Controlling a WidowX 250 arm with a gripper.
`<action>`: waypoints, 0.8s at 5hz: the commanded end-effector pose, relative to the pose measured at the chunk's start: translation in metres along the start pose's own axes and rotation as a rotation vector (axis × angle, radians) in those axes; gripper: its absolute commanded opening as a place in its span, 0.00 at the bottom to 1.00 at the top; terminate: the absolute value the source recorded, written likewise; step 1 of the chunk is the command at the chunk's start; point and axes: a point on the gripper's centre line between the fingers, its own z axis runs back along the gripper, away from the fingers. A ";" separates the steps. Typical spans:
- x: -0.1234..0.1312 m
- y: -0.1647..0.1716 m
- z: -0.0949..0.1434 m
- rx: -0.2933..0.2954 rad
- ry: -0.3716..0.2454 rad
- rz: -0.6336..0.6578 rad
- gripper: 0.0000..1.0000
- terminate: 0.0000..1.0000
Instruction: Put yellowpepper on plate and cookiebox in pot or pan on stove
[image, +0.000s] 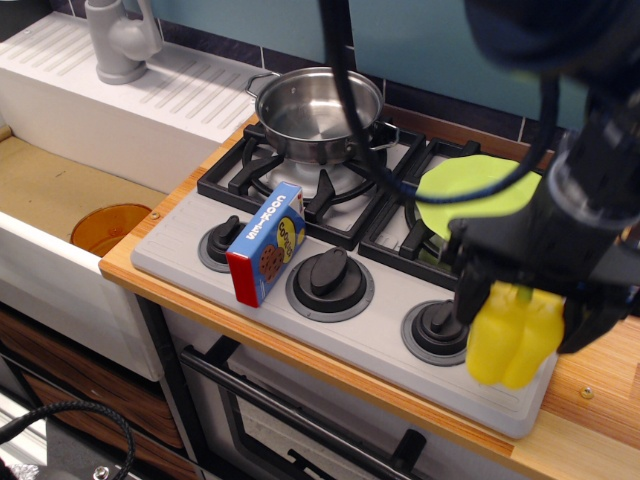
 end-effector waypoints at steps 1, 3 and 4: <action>0.034 0.013 0.057 -0.009 -0.005 -0.017 0.00 0.00; 0.098 0.026 0.065 -0.036 -0.012 -0.061 0.00 0.00; 0.124 0.025 0.050 -0.064 -0.031 -0.069 0.00 0.00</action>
